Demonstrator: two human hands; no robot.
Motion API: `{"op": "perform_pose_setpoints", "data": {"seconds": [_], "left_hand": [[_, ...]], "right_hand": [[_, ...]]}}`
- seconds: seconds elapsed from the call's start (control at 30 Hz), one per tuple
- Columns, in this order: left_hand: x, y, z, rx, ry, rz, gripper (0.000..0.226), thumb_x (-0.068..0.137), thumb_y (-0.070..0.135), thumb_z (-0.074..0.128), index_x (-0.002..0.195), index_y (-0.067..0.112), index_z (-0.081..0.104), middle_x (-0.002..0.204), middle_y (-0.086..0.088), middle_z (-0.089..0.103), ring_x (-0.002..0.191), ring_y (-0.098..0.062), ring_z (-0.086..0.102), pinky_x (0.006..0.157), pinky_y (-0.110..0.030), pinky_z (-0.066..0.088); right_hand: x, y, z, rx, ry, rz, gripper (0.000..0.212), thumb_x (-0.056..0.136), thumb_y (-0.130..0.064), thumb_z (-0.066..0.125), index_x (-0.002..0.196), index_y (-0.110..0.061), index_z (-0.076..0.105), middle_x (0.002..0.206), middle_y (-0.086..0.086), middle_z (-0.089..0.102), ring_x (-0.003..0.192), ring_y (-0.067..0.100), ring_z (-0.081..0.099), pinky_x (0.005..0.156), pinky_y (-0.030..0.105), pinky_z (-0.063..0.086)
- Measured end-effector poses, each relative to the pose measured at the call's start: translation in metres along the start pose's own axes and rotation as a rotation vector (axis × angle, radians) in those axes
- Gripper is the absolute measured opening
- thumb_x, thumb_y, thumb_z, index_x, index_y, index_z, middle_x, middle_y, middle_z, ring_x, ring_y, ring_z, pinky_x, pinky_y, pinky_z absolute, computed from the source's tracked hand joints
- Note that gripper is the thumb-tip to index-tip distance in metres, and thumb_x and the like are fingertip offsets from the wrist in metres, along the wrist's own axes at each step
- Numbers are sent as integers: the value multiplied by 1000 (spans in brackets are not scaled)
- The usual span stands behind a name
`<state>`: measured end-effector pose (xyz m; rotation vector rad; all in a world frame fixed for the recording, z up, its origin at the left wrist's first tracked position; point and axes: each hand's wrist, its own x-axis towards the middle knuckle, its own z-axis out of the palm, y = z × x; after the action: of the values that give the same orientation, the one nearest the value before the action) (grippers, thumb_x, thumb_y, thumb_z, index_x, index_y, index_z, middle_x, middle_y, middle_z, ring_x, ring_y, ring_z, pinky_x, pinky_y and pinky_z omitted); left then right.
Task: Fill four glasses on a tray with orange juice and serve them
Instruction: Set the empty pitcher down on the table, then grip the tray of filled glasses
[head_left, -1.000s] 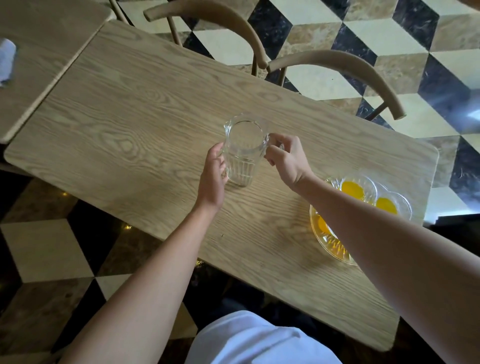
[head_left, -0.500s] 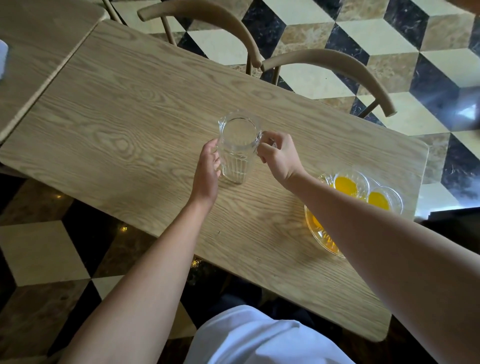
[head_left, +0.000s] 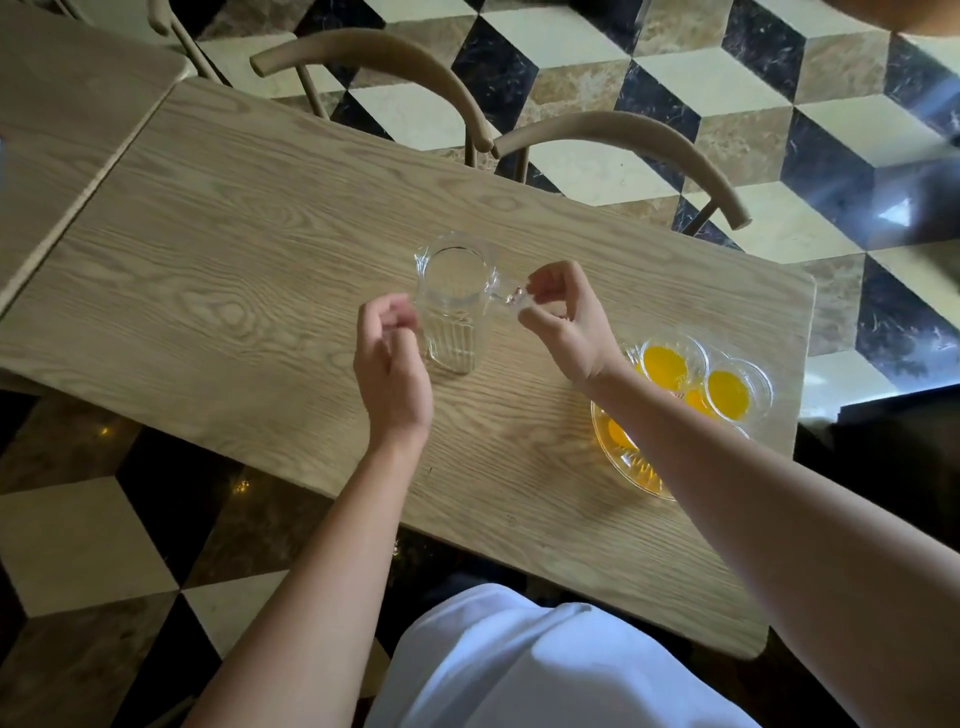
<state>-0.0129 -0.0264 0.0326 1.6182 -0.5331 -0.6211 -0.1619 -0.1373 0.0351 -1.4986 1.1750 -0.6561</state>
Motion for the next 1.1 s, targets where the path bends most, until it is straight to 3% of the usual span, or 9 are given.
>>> {"op": "perform_pose_setpoints", "data": {"seconds": [0.07,0.13,0.23,0.37,0.53,0.6,0.8,0.97,1.1], "left_hand": [[-26,10,7,-5,-123,150,29,87,3,44,105,19,61,93,-6,65,88,-18,62,81,-38,53],[-46,18,24,-11,-280,178,29,88,-1,44,103,14,63,90,-8,67,87,-22,65,80,-38,54],[-71,24,58,-52,-460,43,29,87,5,45,103,20,64,91,-5,70,86,-21,67,80,-37,55],[-98,8,97,-21,-568,-229,26,84,18,48,103,24,65,91,-4,71,83,-16,68,73,-31,56],[-113,-25,121,104,-552,-476,20,88,17,53,105,17,65,86,-2,72,81,-18,66,67,-30,53],[-114,-33,128,184,-528,-494,16,93,15,53,102,21,65,91,-4,72,82,-19,66,73,-35,53],[-95,-42,151,378,-452,-446,20,81,39,50,93,29,63,93,1,68,87,-20,62,91,-49,54],[-70,-53,170,218,-475,-719,45,102,43,42,141,23,51,133,-15,60,120,-33,59,104,-48,48],[-63,-64,173,138,-438,-767,47,106,34,44,152,23,43,145,-20,53,129,-40,55,111,-52,44]], "right_hand": [[-19,8,-19,36,47,37,35,71,-23,64,104,-12,61,98,-6,63,87,10,60,78,24,48],[-43,20,-40,89,82,65,30,69,-26,65,98,-17,63,94,-6,65,83,13,59,78,35,48],[-82,37,-71,113,194,130,25,71,-28,65,95,-22,63,94,-10,66,84,16,62,78,45,52],[-134,58,-106,177,414,204,17,80,-28,64,96,-25,60,99,-3,65,88,22,65,71,40,54],[-178,85,-146,210,537,303,14,89,-22,63,102,-21,59,99,-1,66,87,20,66,66,27,52],[-183,95,-164,225,568,363,11,97,-16,61,107,-16,59,102,4,65,88,20,66,69,28,51],[-166,132,-218,351,586,644,23,98,-22,57,119,-12,60,113,6,65,101,19,62,79,31,51],[-144,163,-235,485,557,743,33,104,-20,49,134,-19,61,131,1,58,126,20,52,93,37,45],[-137,182,-235,420,497,701,44,107,-23,45,151,-20,47,151,5,49,138,24,46,108,43,44]]}}
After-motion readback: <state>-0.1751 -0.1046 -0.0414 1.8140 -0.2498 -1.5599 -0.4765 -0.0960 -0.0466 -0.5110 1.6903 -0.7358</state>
